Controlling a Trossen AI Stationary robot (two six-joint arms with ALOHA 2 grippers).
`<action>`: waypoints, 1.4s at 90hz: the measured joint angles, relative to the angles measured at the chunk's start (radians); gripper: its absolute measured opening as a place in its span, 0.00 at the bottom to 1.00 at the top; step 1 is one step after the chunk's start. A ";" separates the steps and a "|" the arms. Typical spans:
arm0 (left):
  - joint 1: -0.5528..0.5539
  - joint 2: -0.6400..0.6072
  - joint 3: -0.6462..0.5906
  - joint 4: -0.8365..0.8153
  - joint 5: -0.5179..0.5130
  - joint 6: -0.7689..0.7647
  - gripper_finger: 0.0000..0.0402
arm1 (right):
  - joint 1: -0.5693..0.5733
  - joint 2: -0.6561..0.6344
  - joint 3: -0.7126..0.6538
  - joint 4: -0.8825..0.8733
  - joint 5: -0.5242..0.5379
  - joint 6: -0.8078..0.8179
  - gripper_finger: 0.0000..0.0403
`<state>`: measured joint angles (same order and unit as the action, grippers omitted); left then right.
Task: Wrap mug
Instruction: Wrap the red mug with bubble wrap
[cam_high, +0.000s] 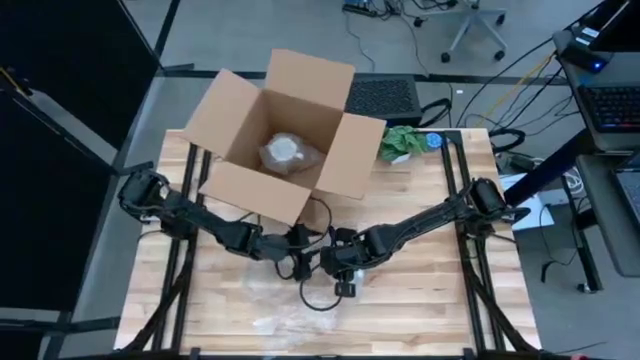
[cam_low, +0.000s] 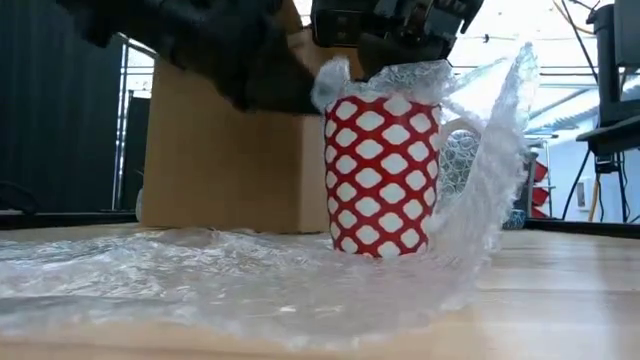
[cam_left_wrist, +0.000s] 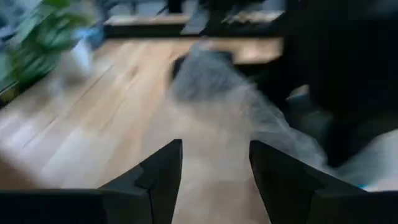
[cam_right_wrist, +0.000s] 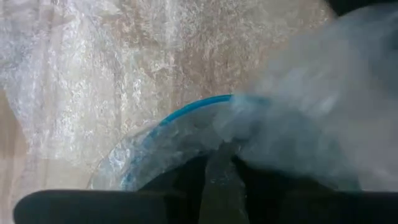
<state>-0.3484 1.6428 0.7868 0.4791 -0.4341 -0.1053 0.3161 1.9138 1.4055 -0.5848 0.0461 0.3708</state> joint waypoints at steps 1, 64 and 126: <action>-0.002 0.000 0.000 0.007 0.006 0.004 0.45 | 0.000 -0.001 0.000 0.000 -0.001 0.000 0.19; -0.017 0.121 0.005 0.081 0.145 0.029 0.45 | -0.029 -0.146 0.003 -0.029 0.005 0.040 0.19; -0.013 0.125 0.018 0.076 0.163 0.033 0.45 | -0.035 -0.352 -0.013 -0.321 0.188 0.261 0.21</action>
<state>-0.3610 1.7678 0.8052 0.5552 -0.2715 -0.0728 0.2815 1.5616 1.3930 -0.9054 0.2338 0.6316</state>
